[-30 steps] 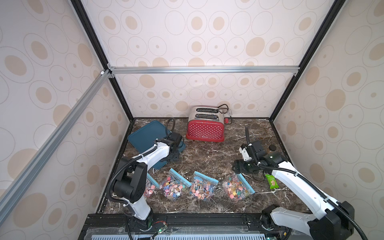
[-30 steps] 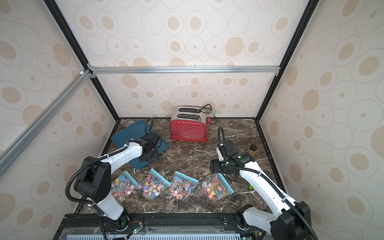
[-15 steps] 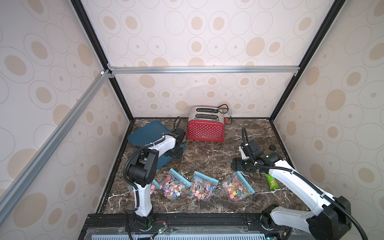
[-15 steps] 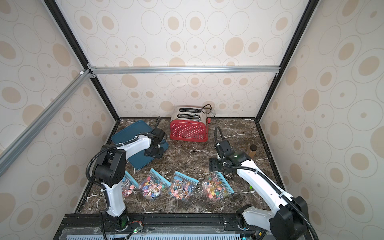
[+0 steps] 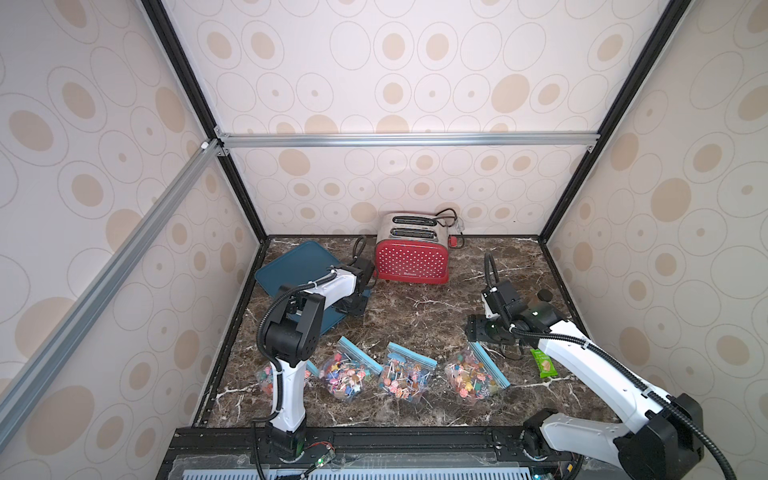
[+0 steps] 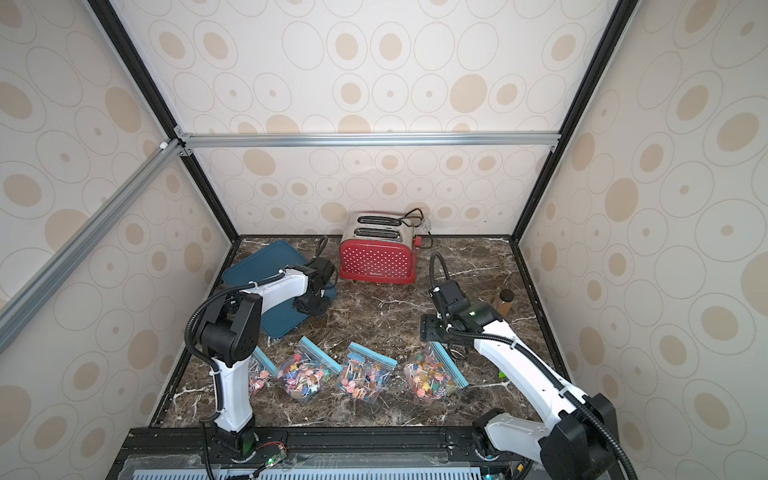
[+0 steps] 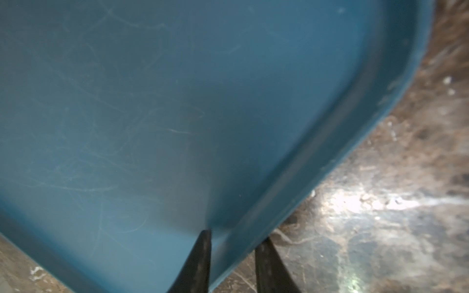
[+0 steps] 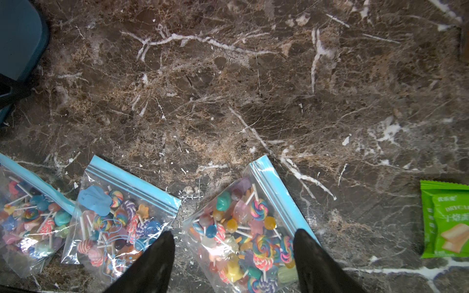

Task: Pour candies out of the ziploc bag
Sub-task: Move the tray to the center of the board.

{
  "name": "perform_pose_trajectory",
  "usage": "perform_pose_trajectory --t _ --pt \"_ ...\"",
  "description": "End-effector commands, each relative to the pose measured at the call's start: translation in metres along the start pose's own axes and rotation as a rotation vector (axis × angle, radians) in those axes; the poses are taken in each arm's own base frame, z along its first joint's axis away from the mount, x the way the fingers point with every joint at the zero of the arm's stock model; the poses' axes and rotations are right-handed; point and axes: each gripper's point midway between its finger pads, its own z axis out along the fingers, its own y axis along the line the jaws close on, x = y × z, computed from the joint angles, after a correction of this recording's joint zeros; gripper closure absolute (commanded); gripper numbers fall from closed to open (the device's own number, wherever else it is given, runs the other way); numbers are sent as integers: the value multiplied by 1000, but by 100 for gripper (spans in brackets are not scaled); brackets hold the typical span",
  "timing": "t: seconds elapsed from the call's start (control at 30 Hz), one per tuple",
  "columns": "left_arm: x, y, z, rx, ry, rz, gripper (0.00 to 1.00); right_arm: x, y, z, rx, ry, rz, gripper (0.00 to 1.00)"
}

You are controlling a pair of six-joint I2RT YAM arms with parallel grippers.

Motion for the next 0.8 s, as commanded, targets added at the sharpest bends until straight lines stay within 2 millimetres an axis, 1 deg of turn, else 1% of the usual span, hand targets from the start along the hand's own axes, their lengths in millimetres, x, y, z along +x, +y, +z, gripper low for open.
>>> perform_pose_trajectory --t 0.0,0.23,0.3,0.43,0.6,0.77 --pt "17 7 20 -54 89 76 83 4 -7 -3 29 -2 15 23" --pt "12 0 26 -30 95 113 97 6 -11 -5 45 -5 26 23" --pt "8 -5 24 2 83 106 100 6 -14 -7 60 -13 29 23" --pt "-1 -16 12 57 46 103 100 5 -20 -13 82 -32 33 23" --pt "-9 -39 -9 103 25 128 100 6 -29 -21 124 -46 33 23" --pt "-9 -74 -26 174 18 146 100 8 -40 -28 167 -67 32 23"
